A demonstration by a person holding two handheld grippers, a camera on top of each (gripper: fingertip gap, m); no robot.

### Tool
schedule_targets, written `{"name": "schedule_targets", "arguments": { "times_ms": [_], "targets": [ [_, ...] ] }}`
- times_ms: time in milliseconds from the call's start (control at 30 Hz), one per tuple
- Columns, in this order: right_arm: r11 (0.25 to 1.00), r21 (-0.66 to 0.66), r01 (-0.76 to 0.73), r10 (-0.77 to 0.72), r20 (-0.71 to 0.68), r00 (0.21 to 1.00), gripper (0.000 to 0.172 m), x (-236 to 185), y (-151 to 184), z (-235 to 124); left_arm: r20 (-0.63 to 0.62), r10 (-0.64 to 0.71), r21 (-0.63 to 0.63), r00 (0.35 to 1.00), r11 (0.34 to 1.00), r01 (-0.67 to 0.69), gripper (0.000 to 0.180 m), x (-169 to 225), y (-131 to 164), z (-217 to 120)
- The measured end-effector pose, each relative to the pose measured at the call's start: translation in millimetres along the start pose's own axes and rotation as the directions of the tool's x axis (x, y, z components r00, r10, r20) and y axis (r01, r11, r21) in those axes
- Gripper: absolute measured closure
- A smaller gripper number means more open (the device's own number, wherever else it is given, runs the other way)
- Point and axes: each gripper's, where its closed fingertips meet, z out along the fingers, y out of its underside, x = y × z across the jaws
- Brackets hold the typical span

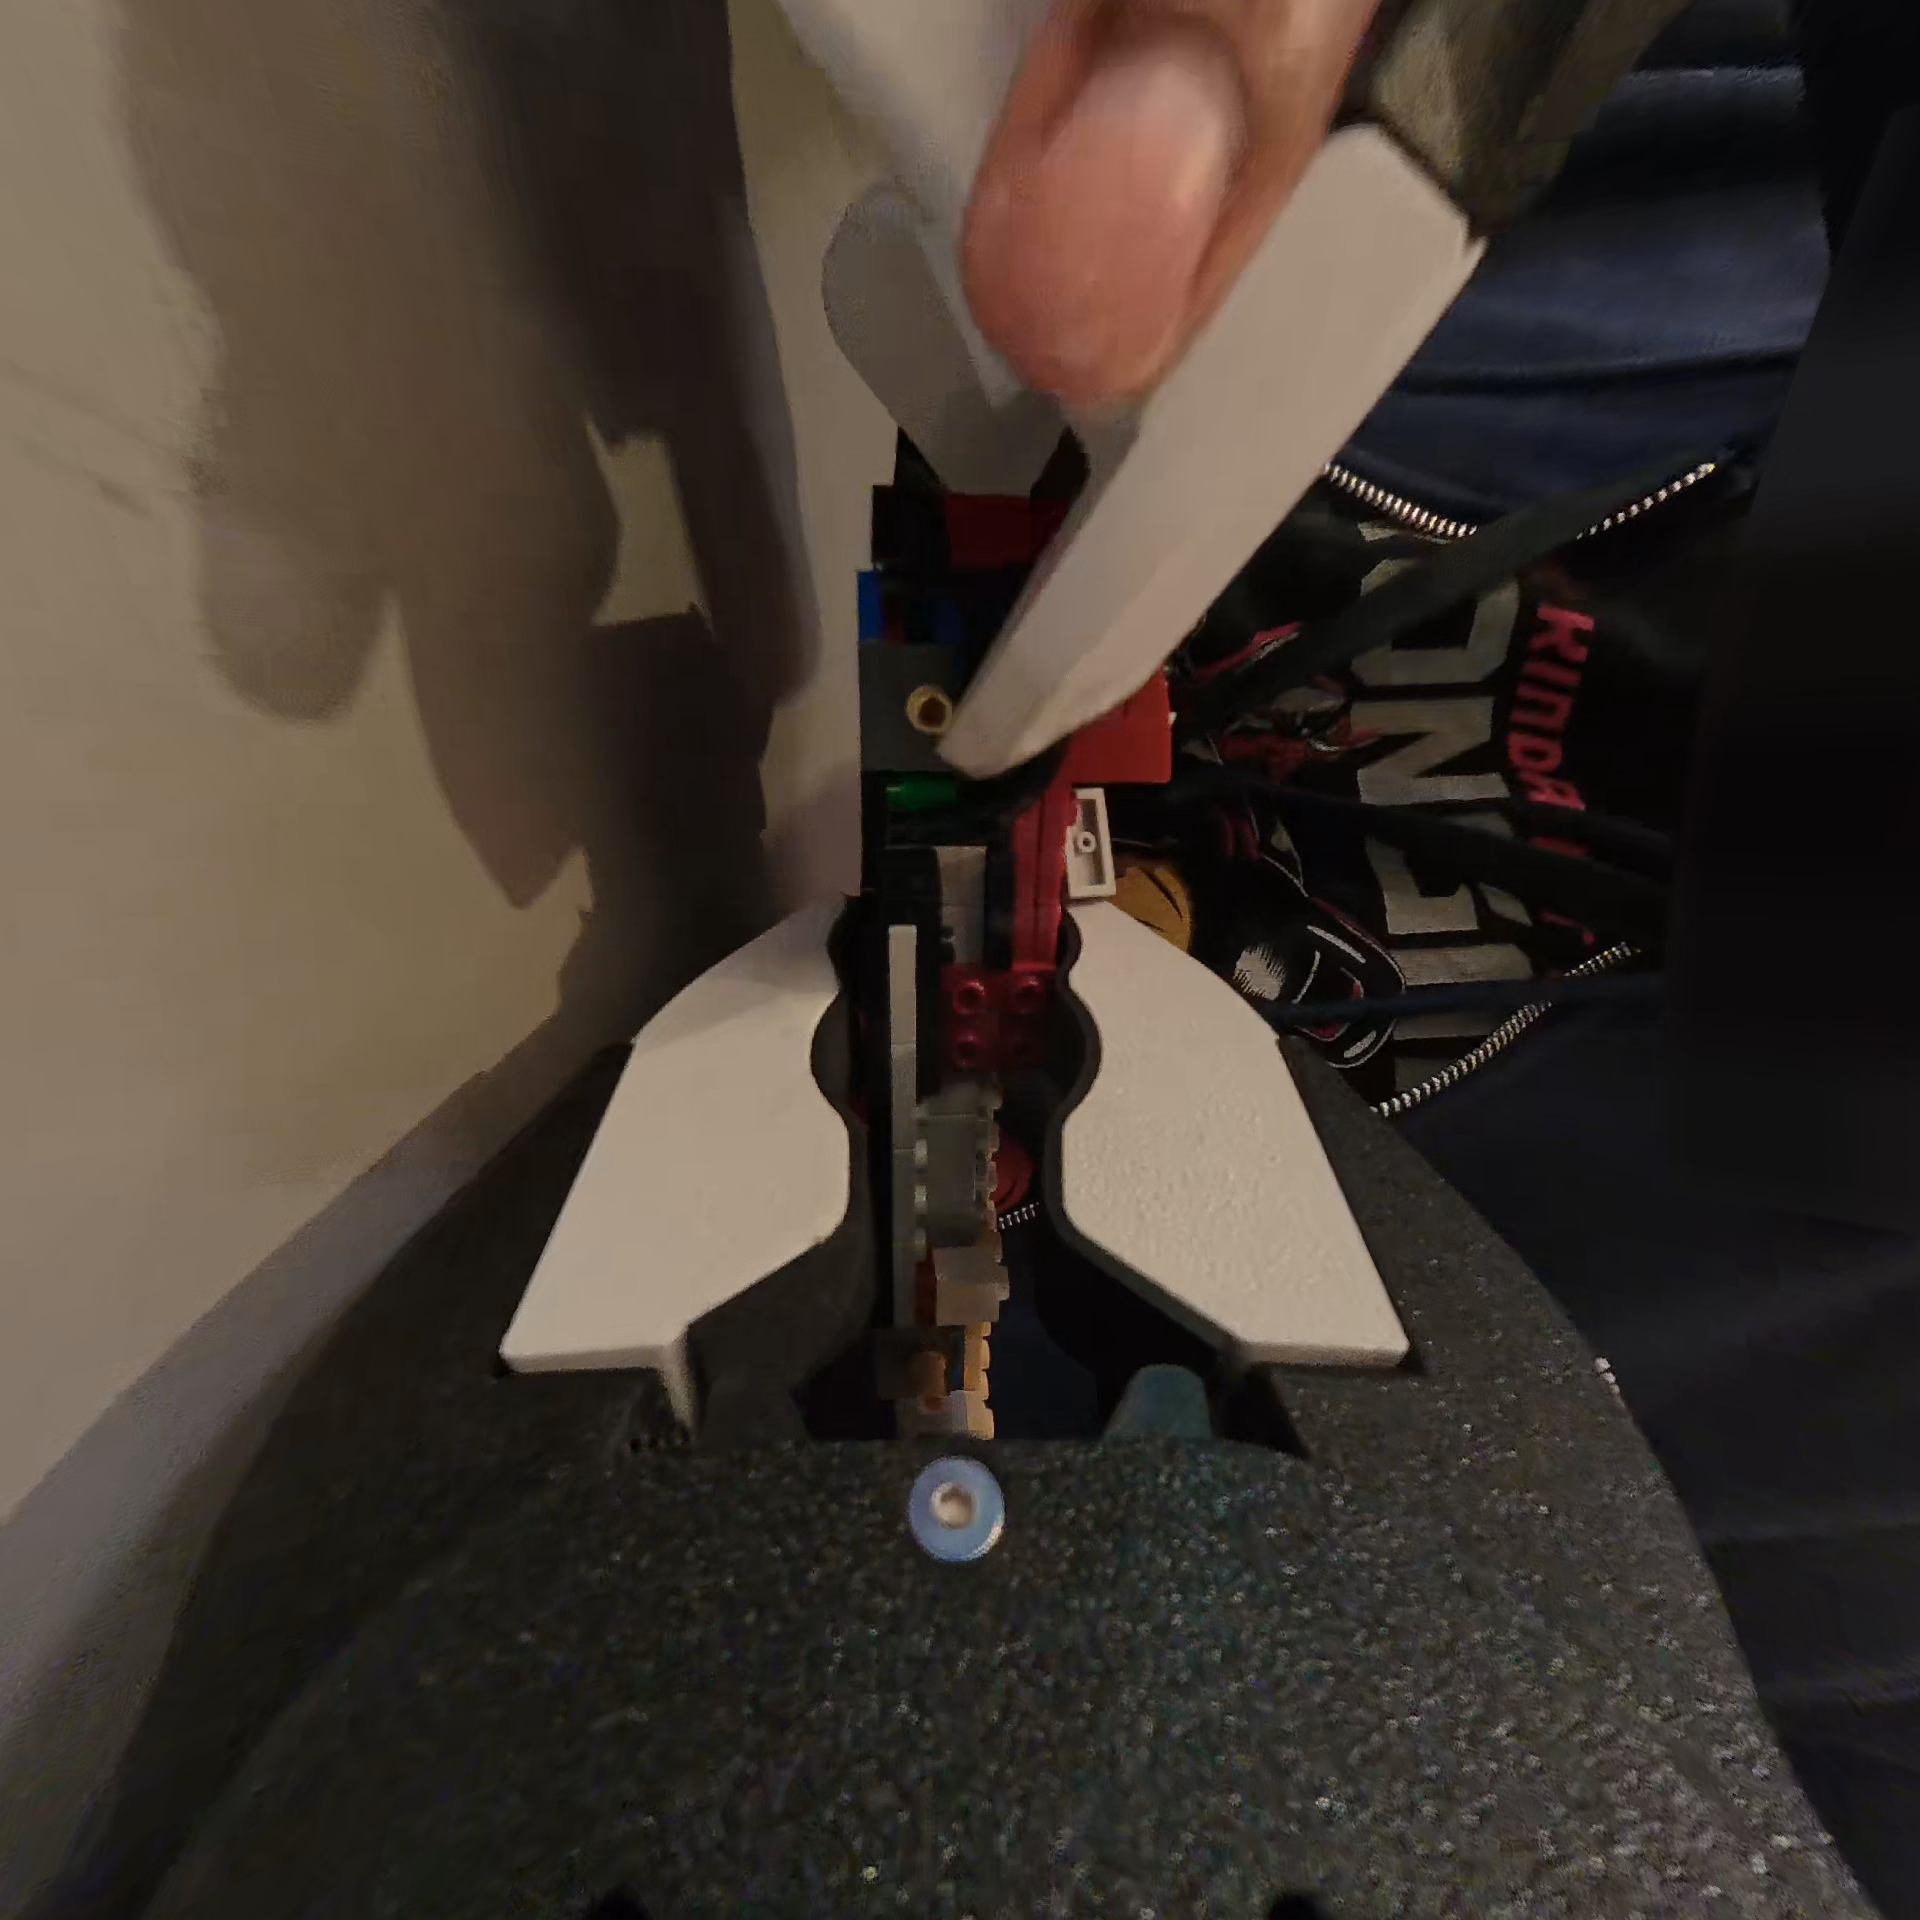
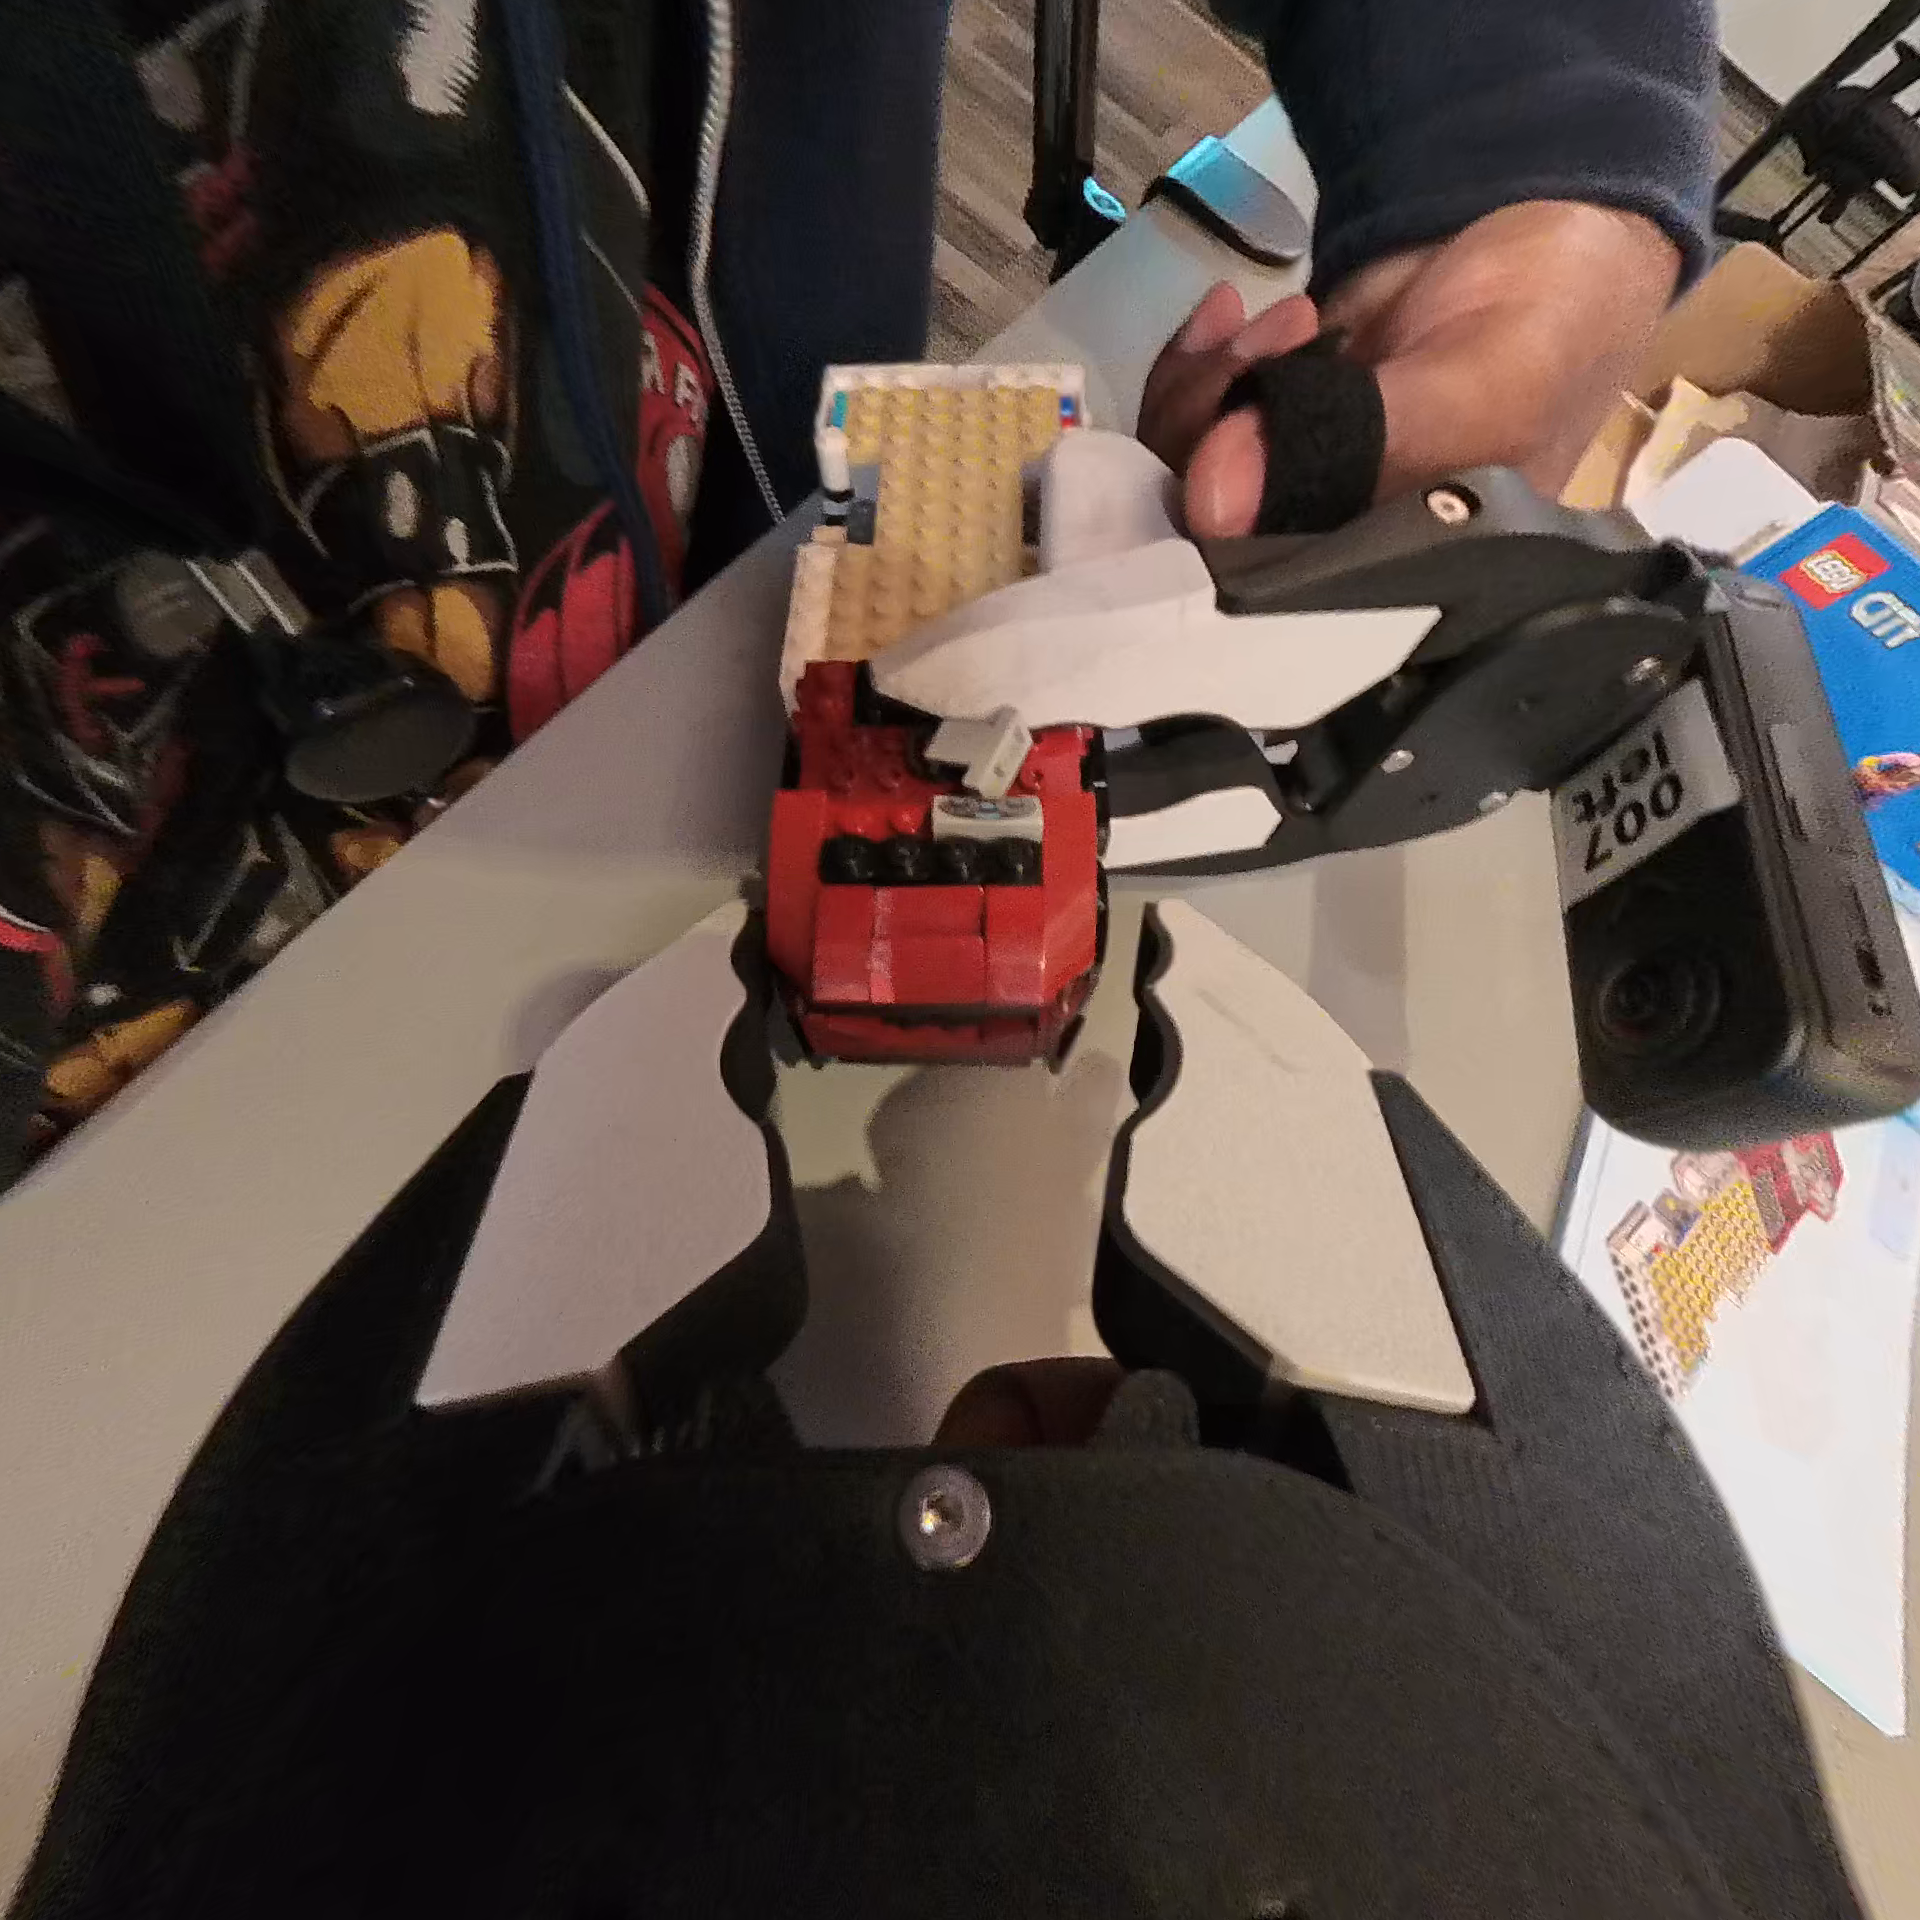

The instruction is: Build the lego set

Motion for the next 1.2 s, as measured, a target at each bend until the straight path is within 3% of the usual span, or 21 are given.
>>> {"name": "schedule_targets", "arguments": {
  "times_ms": [233,367,567,767,933,1033,1133,1200],
  "targets": [
    [0.996,0.065,-0.066,0.069,-0.042,0.997,0.109,1.7,-1.5,1.1,-0.049,-0.017,0.050,0.999,0.999,0.019,0.148,-1.3,-4.6,-4.4],
    [0.985,0.098,-0.143,0.148,-0.043,0.988,0.109,5.2,-1.6,-0.3,-0.076,0.024,0.097,0.997,0.995,-0.017,0.135,1.8,-4.1,-12.8],
    [0.969,0.153,-0.192,0.201,-0.046,0.979,0.109,11.2,-5.6,-8.0,-0.064,0.088,0.015,0.994,0.996,-0.088,0.133,-2.4,18.5,-24.3],
    [0.954,0.182,-0.240,0.259,-0.085,0.962,0.110,19.9,-0.6,-18.2,-0.123,0.149,0.076,0.981,0.987,-0.141,0.133,4.6,26.4,-44.2],
    [0.938,0.189,-0.291,0.317,-0.129,0.939,0.110,27.8,4.6,-22.1,-0.218,0.257,0.204,0.941,0.955,-0.214,0.131,28.9,26.9,-63.2],
    [0.917,0.235,-0.321,0.359,-0.139,0.923,0.110,34.1,0.6,-27.7,-0.270,0.353,0.307,0.896,0.913,-0.268,0.117,48.0,23.5,-74.2],
    [0.901,0.269,-0.341,0.395,-0.179,0.901,0.110,43.1,-2.8,-34.5,-0.265,0.445,0.452,0.855,0.841,-0.297,0.111,59.4,15.0,-86.0],
    [0.900,0.278,-0.334,0.398,-0.215,0.892,0.110,46.9,-3.0,-38.2,-0.236,0.440,0.517,0.867,0.812,-0.271,0.108,57.8,8.8,-90.0]
  ]
}}
